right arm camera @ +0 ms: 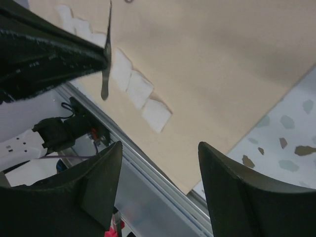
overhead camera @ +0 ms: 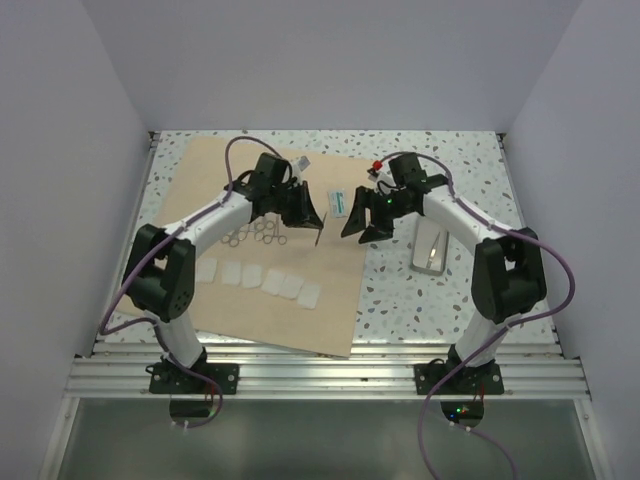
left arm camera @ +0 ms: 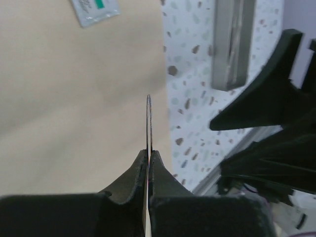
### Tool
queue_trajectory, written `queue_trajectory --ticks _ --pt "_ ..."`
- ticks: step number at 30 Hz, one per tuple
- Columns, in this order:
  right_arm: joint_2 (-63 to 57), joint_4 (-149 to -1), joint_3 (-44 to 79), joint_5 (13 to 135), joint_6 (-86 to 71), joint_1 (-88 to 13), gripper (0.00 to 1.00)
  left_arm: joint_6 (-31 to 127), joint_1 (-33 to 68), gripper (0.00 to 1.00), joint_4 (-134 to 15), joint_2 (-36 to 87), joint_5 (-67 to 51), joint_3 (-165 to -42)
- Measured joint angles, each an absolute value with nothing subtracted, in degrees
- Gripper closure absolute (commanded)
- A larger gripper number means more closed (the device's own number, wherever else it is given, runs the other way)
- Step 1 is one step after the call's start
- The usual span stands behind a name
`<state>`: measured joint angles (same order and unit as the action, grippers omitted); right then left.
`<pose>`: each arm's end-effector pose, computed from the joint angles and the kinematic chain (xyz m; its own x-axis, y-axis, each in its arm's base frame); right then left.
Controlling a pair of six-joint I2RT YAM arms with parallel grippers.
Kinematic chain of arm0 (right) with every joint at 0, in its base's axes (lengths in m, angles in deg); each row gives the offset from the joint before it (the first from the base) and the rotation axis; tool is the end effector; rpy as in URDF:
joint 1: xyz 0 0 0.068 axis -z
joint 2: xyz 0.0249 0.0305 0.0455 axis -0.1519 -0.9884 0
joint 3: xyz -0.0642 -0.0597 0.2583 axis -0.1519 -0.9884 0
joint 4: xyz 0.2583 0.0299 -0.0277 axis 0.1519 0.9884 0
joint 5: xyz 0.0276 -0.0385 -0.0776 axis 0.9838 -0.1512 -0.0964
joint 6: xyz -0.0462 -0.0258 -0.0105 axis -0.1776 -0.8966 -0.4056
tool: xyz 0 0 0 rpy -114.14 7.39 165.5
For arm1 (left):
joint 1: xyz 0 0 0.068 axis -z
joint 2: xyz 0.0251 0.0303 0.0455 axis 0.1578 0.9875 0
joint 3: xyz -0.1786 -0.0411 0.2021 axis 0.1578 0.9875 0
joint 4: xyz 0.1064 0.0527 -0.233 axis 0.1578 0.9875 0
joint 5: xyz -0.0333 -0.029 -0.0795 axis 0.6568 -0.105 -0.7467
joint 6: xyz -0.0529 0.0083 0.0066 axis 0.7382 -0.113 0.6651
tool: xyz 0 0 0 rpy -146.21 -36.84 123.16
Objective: Prepare the surgical pack
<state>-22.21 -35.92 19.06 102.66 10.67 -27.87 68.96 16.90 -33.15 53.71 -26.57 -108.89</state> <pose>0.3360 0.1391 0.2405 -0.9812 0.0157 -0.1924 -0.1206 0.7284 0.6744 0.3498 -0.1882 0.2354 -0.9313 -0.0813 -0.3552 0.1779 0.7492 -0.6380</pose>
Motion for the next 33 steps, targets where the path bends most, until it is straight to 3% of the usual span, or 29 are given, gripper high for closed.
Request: queue_trajectory --ticks 7,22,25,26,27,28,29,32,33 --pt "-21.36 -47.83 15.24 104.72 18.34 -31.96 0.43 84.96 17.01 1.00 -47.21 48.81 -35.38 -97.79" --pt "-21.27 -55.26 12.96 106.05 24.03 -33.12 0.62 95.21 17.29 1.00 -56.30 48.81 -36.78 -95.14" --pt "-21.27 -55.68 12.70 106.07 24.44 -33.45 0.78 95.62 17.29 1.00 -56.65 48.81 -36.78 -95.14" --pt "-21.27 -55.77 12.68 106.07 24.53 -33.51 0.94 95.73 17.29 1.00 -56.82 48.81 -36.80 -95.16" --pt "-21.27 -55.85 12.66 106.07 24.75 -33.58 1.00 95.73 17.29 1.00 -56.85 48.81 -36.80 -95.21" --pt "-21.27 -55.57 12.64 105.70 24.86 -33.73 1.00 95.64 17.23 1.00 -56.80 48.83 -36.85 -95.29" --pt "-21.27 -55.55 12.57 105.74 24.86 -33.69 1.00 95.56 17.16 0.77 -56.54 48.83 -36.87 -95.49" --pt "-21.27 -53.78 12.83 104.61 24.18 -33.54 1.00 93.81 16.63 0.40 -55.05 49.58 -36.56 -97.39" --pt "-21.51 -52.18 13.12 103.25 23.39 -33.43 1.00 92.48 16.26 0.37 -53.50 49.69 -36.23 -98.48"
